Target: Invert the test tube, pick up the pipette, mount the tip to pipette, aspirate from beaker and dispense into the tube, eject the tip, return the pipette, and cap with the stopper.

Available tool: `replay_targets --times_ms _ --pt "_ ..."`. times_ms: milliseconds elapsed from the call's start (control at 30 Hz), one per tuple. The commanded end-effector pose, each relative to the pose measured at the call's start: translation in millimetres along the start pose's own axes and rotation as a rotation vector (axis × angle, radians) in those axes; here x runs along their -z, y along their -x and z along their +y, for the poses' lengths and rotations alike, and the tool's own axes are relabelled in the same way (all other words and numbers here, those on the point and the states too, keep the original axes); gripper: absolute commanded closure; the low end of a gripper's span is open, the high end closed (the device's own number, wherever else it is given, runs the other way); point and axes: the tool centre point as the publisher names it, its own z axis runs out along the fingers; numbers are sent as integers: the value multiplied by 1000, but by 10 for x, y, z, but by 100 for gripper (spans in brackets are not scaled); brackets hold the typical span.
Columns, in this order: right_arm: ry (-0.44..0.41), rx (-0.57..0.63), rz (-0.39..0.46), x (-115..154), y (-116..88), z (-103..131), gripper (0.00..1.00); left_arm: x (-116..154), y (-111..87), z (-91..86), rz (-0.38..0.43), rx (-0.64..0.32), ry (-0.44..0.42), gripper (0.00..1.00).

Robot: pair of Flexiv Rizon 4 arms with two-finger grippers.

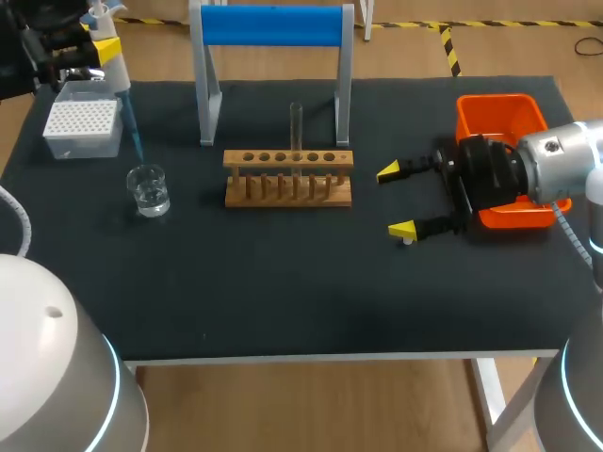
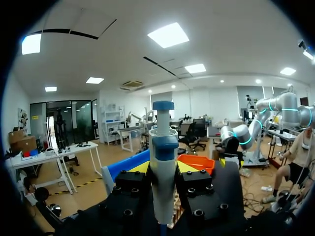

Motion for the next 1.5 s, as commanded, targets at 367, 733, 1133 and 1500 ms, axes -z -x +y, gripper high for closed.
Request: replay_targets --times_ms 367,733,1133,1500 --pt "8 3 12 -153 51 65 0 -5 2 2 -1 -1 -2 100" --pt "-92 -22 94 -1353 412 267 0 -5 2 2 -1 -1 -2 100" --pt "-172 -18 98 -2236 646 419 0 -5 2 2 -1 -1 -2 100" --pt "-189 -50 -12 -2440 780 448 0 -5 2 2 -1 -1 -2 100"
